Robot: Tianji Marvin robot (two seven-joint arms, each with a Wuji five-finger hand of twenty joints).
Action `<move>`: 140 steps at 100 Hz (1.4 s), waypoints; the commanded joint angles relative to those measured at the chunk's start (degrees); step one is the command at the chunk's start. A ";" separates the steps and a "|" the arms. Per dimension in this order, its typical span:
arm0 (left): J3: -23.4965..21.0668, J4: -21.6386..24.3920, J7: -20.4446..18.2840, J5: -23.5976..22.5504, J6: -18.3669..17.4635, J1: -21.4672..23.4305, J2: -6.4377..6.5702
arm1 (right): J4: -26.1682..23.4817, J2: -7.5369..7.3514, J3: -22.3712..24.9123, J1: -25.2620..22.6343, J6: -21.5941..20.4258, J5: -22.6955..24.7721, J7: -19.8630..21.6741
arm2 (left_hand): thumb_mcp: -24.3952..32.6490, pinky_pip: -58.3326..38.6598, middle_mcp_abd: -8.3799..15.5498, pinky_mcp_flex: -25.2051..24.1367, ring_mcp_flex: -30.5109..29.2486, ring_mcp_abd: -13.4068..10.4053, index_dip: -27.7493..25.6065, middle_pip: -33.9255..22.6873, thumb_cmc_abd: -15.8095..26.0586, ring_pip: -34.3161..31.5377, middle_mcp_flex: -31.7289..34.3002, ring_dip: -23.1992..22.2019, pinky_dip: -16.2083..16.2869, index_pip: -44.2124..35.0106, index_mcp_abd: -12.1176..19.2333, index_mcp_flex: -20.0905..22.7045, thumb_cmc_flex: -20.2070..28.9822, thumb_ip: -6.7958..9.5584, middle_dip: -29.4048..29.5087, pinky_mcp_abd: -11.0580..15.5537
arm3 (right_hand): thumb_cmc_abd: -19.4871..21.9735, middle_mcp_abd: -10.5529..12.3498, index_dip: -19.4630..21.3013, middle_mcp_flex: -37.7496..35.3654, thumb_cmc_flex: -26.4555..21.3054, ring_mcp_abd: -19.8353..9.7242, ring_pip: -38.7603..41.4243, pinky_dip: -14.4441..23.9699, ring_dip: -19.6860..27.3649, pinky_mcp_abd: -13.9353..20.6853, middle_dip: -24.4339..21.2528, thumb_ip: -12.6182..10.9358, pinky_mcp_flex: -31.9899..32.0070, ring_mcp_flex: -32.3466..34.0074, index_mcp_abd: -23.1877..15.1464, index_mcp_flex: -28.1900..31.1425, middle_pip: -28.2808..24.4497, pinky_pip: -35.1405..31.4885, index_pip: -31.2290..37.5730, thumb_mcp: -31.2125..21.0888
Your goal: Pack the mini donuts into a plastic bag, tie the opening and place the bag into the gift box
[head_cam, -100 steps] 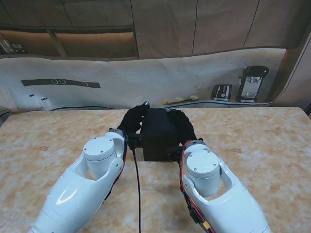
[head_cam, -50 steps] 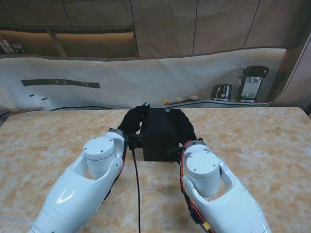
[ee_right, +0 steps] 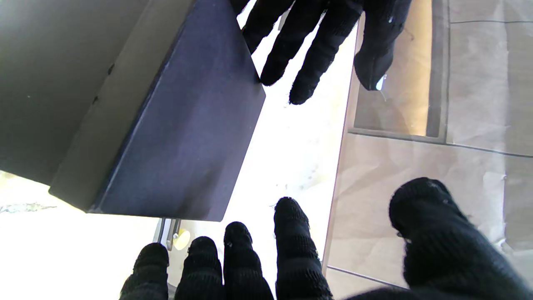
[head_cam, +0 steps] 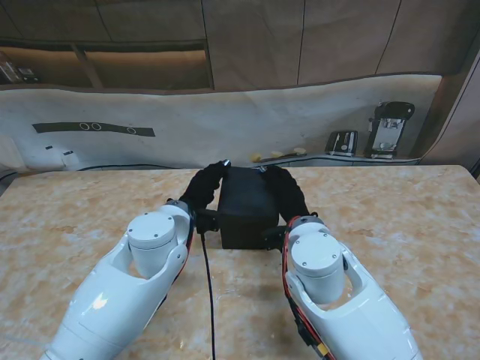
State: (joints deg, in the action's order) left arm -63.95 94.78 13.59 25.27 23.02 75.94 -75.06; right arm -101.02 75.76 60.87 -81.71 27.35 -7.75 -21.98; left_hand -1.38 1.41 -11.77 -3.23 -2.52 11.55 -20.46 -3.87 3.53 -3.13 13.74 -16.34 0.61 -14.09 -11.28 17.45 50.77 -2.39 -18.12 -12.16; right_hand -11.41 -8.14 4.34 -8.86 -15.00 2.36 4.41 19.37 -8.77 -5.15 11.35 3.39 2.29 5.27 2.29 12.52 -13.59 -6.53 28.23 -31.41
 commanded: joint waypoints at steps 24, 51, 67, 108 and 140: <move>-0.43 0.14 -1.14 -0.81 0.10 0.38 0.21 | 0.19 0.21 0.35 -0.26 0.35 0.35 0.71 | -0.44 0.41 2.78 -0.21 1.25 -2.43 -0.52 -5.75 -1.19 1.49 -3.68 -0.85 -1.15 -1.51 2.02 0.51 -1.88 0.75 0.99 0.31 | -0.82 2.43 0.49 -0.71 1.37 -2.15 -1.50 -2.61 -1.29 0.30 -2.32 0.09 -1.67 -0.15 -2.79 -0.55 0.18 4.60 -0.71 1.71; -1.26 0.14 -2.72 -3.17 -0.32 1.01 0.95 | 0.67 -0.02 1.26 -0.37 0.43 1.59 0.75 | -0.47 0.42 1.66 -0.24 1.17 -2.72 -0.69 -3.43 -2.72 1.59 -5.07 -0.98 -1.16 -1.60 3.31 0.56 -2.19 0.81 3.26 0.16 | -0.89 2.20 0.57 -1.09 1.38 -2.05 -1.23 -2.66 -1.45 0.37 -2.17 0.06 -1.95 -0.02 -2.95 -0.48 -0.19 5.27 -0.59 1.79; -1.70 -0.03 -5.08 -6.70 -1.46 1.35 1.98 | 0.51 -0.40 2.17 -0.81 0.23 2.63 1.14 | -0.49 0.42 1.45 -0.22 1.11 -2.82 -1.01 -2.62 -5.06 1.38 -5.69 -1.28 -1.15 -1.87 4.20 0.52 -1.88 0.86 2.83 0.27 | -1.00 2.10 0.69 -1.14 1.35 -2.10 -0.93 -2.59 -1.52 0.41 -1.99 0.04 -2.06 0.11 -2.82 -0.24 -0.57 5.55 -0.36 1.65; -2.69 -1.73 -13.72 -24.28 -12.03 2.45 6.58 | -0.44 -2.62 6.04 -3.25 -2.27 8.74 4.07 | -0.28 0.03 1.02 -0.10 0.20 -2.43 -1.70 -2.14 -12.06 -0.10 -5.71 -2.46 -0.80 -2.00 0.68 -2.22 -1.65 0.99 0.94 0.01 | -1.28 1.41 0.92 -0.96 1.23 -2.63 0.26 -1.68 -1.88 1.28 -1.81 0.09 -2.34 0.46 -1.70 -0.72 -1.04 5.48 0.04 1.28; -3.21 -5.04 -19.39 -44.46 -28.96 1.13 10.84 | -0.07 -6.24 10.06 -6.32 -9.92 19.46 10.09 | 0.35 -2.73 -0.23 -0.08 -2.40 -0.45 -2.01 -5.53 -18.33 -5.02 -4.40 -3.67 7.40 -2.81 -1.41 -2.74 0.33 1.12 -0.65 1.54 | -3.68 0.78 1.29 -1.19 1.15 -2.02 3.33 5.27 -2.61 3.04 -0.41 0.08 -0.41 0.95 -1.12 -0.81 -4.31 -0.33 0.92 -1.75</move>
State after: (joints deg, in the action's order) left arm -66.86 89.76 -4.88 -18.98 -5.74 77.68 -64.95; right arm -101.49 70.48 70.20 -86.81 18.02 11.93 -12.26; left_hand -1.36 -0.95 -12.46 -3.11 -4.36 11.06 -21.95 -8.69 -13.10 -7.73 9.56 -19.15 6.30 -14.91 -12.72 16.80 50.25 -2.39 -18.28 -12.29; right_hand -13.15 -8.08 5.14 -8.88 -15.00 2.14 7.17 23.04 -10.29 -4.43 11.21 3.39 1.08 5.39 1.70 12.52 -17.36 -6.16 28.71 -32.15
